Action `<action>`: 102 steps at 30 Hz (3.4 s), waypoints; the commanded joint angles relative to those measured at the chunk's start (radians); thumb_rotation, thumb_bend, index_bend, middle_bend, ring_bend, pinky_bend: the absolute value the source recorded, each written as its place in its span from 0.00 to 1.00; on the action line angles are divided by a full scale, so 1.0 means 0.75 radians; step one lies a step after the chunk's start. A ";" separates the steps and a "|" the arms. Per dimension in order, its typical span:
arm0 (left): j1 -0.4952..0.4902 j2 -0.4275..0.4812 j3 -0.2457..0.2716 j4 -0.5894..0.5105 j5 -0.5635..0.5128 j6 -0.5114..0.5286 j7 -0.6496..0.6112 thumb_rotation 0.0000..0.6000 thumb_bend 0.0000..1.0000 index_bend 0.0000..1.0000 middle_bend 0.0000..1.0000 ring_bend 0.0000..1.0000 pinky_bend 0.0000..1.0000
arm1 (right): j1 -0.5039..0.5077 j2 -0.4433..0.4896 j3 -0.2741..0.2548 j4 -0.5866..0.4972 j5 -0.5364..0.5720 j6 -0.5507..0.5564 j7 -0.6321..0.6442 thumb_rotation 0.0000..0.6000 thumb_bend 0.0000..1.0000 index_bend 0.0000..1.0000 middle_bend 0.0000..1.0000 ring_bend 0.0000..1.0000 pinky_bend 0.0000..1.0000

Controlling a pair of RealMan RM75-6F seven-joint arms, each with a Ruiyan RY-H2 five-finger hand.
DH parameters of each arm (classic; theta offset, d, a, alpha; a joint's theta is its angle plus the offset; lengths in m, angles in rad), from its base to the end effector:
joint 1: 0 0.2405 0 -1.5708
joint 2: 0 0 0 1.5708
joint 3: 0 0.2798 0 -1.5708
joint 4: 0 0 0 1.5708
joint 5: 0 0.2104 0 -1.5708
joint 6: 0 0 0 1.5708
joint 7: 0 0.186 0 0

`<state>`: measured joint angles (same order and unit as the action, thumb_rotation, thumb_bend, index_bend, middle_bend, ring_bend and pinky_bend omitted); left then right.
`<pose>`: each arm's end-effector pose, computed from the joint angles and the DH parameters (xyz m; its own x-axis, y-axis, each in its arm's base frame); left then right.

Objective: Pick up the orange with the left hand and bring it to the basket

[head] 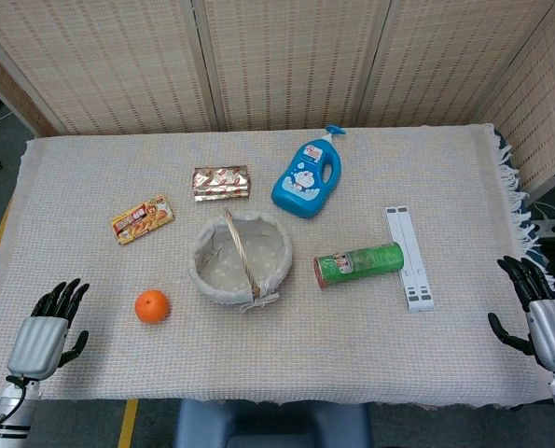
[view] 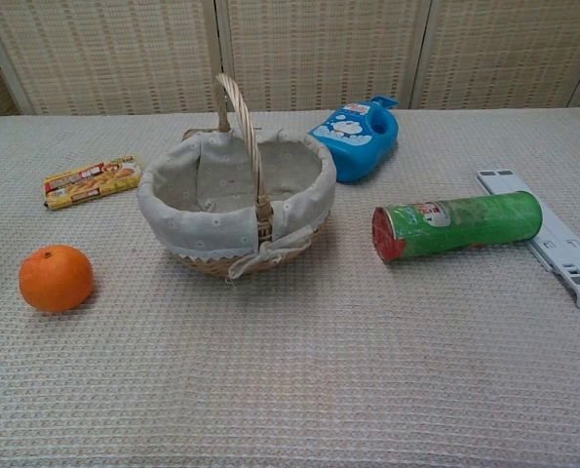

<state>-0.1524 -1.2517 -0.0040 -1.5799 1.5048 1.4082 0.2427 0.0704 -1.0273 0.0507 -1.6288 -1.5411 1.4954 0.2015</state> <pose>-0.3183 0.2352 0.1036 0.5306 0.0893 0.8429 0.8466 -0.1036 -0.5220 -0.3294 -0.2202 0.1976 0.2788 0.0007 0.9603 -0.9597 -0.0365 0.2787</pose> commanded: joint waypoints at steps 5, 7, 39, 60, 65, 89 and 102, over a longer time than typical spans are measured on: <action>0.002 0.000 0.008 -0.009 0.018 0.010 0.015 1.00 0.39 0.00 0.00 0.00 0.15 | -0.008 0.008 -0.009 0.003 -0.022 0.014 0.023 1.00 0.27 0.08 0.05 0.00 0.34; 0.004 0.000 0.010 -0.011 0.019 0.011 0.017 1.00 0.40 0.00 0.00 0.00 0.15 | -0.007 0.006 -0.007 0.007 -0.023 0.018 0.025 1.00 0.27 0.09 0.05 0.00 0.34; -0.265 -0.321 -0.067 0.118 -0.188 -0.413 -0.005 1.00 0.39 0.00 0.00 0.00 0.14 | 0.053 -0.004 -0.001 -0.002 0.021 -0.106 -0.035 1.00 0.27 0.09 0.05 0.00 0.34; -0.262 -0.676 -0.143 0.582 -0.153 -0.159 -0.050 1.00 0.44 0.34 0.36 0.39 0.64 | 0.054 -0.003 -0.007 0.000 0.015 -0.104 -0.031 1.00 0.27 0.09 0.05 0.00 0.34; -0.278 -0.646 -0.195 0.584 -0.127 -0.069 0.014 1.00 0.46 0.39 0.41 0.43 0.69 | 0.055 0.000 -0.011 -0.002 0.013 -0.108 -0.030 1.00 0.27 0.09 0.05 0.00 0.34; -0.621 -0.601 -0.444 0.243 -0.265 -0.207 0.412 1.00 0.46 0.41 0.43 0.44 0.70 | 0.070 0.010 -0.022 0.006 0.001 -0.131 -0.014 1.00 0.27 0.10 0.05 0.00 0.34; -0.642 -0.536 -0.424 0.092 -0.360 -0.284 0.357 1.00 0.38 0.00 0.00 0.10 0.29 | 0.079 0.019 -0.026 0.008 0.000 -0.145 0.003 1.00 0.27 0.10 0.05 0.00 0.34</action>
<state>-0.6337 -1.6704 -0.3249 -1.4928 1.2435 1.2051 0.5192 0.1296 -1.0128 0.0313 -1.6231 -1.5411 1.3872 0.2038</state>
